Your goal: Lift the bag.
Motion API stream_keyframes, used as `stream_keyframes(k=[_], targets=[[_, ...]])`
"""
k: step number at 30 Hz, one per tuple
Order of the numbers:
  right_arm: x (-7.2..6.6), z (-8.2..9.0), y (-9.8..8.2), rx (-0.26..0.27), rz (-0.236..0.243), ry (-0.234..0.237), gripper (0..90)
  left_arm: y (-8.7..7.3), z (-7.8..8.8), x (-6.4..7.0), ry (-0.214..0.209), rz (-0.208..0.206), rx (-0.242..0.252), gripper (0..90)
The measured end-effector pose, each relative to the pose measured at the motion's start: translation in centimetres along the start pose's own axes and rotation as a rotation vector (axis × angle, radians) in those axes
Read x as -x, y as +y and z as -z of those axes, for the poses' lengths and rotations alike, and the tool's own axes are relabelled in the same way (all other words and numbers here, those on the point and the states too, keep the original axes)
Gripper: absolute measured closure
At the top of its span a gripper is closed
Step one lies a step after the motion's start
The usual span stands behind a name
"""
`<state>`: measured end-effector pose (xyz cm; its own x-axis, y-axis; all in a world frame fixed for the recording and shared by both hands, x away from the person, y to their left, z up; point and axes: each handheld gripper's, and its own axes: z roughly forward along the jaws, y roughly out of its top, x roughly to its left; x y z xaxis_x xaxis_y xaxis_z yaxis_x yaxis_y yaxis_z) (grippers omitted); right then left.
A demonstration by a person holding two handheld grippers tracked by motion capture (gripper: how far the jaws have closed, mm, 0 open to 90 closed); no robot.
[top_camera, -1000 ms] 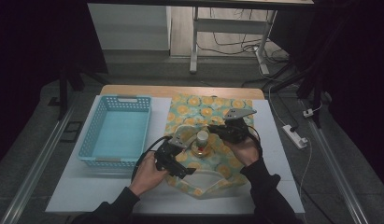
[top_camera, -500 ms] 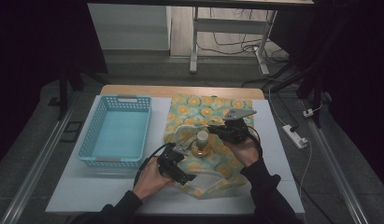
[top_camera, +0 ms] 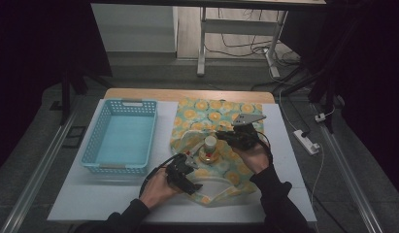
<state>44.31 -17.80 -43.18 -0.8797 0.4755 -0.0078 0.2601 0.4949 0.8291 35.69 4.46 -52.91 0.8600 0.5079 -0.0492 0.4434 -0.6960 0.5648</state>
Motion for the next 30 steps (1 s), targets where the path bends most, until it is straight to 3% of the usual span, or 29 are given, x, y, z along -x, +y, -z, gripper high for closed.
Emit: stream_keyframes(k=[8,11,17,21,27,30], targets=[[0.0,-0.1,0.0,-0.002,0.001,0.0,90.0,0.0,0.6,-0.5,0.007,0.026,-0.005,38.7],[-0.1,-0.1,0.0,-0.002,0.002,0.001,90.0,0.0,0.8,-0.7,0.001,0.033,-0.008,55.1],[-0.1,-0.3,-0.1,-0.007,0.003,0.001,90.0,0.1,0.8,-0.8,-0.027,0.042,-0.01,77.7],[-0.1,-0.3,-0.1,-0.008,0.003,0.004,90.0,0.2,0.7,-0.8,-0.034,0.058,-0.012,83.4],[-0.2,-0.4,-0.1,-0.01,0.003,0.004,90.0,0.2,0.7,-1.1,-0.061,0.153,-0.01,88.1],[-0.1,-0.3,-0.1,-0.01,0.002,0.003,90.0,0.3,0.7,-1.1,-0.062,0.171,-0.014,88.6]])
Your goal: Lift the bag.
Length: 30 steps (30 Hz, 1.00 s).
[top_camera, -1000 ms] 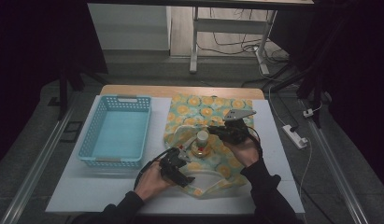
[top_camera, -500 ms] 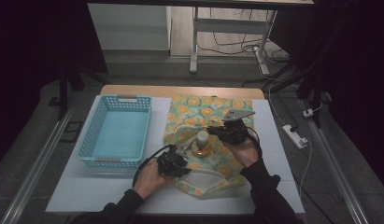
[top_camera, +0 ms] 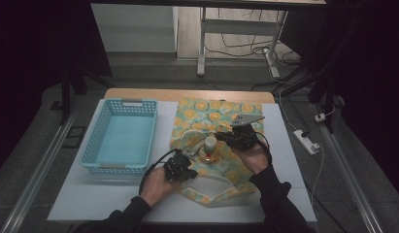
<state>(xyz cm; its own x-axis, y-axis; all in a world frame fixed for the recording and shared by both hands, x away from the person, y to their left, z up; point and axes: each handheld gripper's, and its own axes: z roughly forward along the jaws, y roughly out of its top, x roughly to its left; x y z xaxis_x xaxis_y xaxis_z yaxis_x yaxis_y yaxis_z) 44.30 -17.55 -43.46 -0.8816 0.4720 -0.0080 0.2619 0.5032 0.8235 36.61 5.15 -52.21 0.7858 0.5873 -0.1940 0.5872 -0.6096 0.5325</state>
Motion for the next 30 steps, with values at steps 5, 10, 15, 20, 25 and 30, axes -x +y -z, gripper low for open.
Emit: stream_keyframes(k=[5,10,15,20,25,30], targets=[[0.1,0.1,0.0,0.001,-0.002,0.0,90.0,0.1,0.0,0.0,-0.009,0.015,0.001,88.7],[0.1,0.1,0.0,-0.001,-0.001,0.0,90.0,0.4,0.2,0.6,0.001,0.004,0.01,88.7],[0.2,0.3,0.0,0.003,-0.002,-0.001,90.0,1.0,0.7,1.2,0.018,0.002,0.004,88.7],[0.1,0.5,0.2,0.004,0.0,0.002,90.0,1.7,1.5,1.7,0.033,-0.01,0.026,88.8],[0.2,0.5,0.2,0.002,-0.001,0.003,90.0,2.3,2.2,1.8,0.032,-0.009,0.043,88.8],[0.2,0.6,0.2,0.0,-0.003,0.006,90.0,2.7,2.8,1.7,0.031,-0.011,0.05,88.9]])
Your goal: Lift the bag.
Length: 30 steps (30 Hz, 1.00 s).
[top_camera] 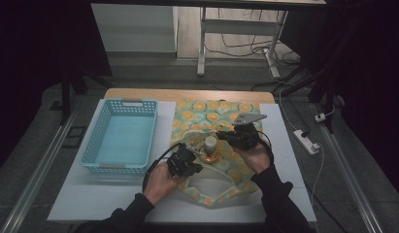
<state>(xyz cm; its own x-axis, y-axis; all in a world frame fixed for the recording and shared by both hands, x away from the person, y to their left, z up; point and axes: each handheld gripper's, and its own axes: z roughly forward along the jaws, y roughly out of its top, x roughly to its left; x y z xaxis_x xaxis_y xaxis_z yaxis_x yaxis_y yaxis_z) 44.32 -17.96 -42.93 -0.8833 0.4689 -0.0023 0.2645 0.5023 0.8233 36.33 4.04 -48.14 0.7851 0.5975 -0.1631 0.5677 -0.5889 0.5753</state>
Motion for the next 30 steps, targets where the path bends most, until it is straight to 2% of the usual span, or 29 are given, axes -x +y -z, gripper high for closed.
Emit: stream_keyframes(k=[5,14,23,30], targets=[[0.0,0.0,0.0,-0.003,0.003,0.005,90.0,0.3,0.7,-0.3,-0.022,0.016,0.021,88.9],[-0.1,0.0,0.1,0.0,0.001,0.029,90.0,0.9,2.6,-1.0,-0.034,0.029,0.059,88.9],[-0.5,0.5,1.0,0.014,0.004,0.041,90.0,1.8,4.1,-1.9,-0.07,0.045,0.07,88.9],[-0.7,0.6,1.7,0.012,0.003,0.059,90.0,2.8,5.4,-3.1,-0.102,0.073,0.077,88.9]])
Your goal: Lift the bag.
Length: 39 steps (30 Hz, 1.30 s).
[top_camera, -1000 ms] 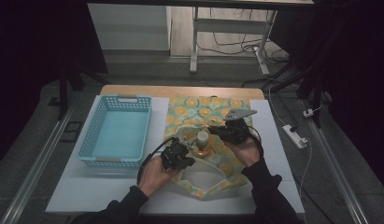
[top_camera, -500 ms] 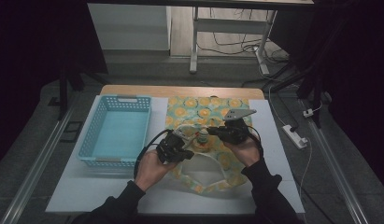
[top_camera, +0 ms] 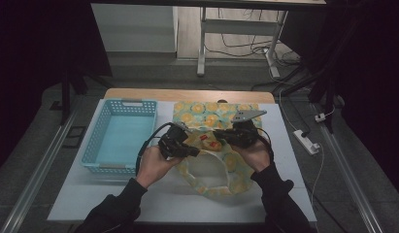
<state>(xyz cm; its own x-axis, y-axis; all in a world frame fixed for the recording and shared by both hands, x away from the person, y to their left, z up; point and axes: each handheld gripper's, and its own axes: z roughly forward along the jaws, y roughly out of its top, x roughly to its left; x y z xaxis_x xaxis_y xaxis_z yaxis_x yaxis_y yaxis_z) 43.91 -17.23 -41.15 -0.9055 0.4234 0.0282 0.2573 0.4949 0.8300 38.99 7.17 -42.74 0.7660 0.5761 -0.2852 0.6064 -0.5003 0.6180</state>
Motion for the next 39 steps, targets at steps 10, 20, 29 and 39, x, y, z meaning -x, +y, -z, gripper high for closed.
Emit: stream_keyframes(k=[10,20,29,39], targets=[[-0.4,0.6,1.4,-0.003,0.024,0.015,90.0,1.4,2.2,-0.9,-0.031,0.001,0.049,89.0],[-0.8,1.6,3.6,0.015,0.05,0.025,90.0,3.2,5.2,-1.2,-0.031,-0.011,0.111,89.0],[-0.3,2.2,5.5,0.017,0.026,0.049,90.0,4.9,7.2,-1.6,-0.05,0.001,0.169,89.0],[-0.1,3.6,8.1,0.026,0.052,0.029,90.0,7.2,9.3,-1.6,-0.052,-0.015,0.248,89.0]])
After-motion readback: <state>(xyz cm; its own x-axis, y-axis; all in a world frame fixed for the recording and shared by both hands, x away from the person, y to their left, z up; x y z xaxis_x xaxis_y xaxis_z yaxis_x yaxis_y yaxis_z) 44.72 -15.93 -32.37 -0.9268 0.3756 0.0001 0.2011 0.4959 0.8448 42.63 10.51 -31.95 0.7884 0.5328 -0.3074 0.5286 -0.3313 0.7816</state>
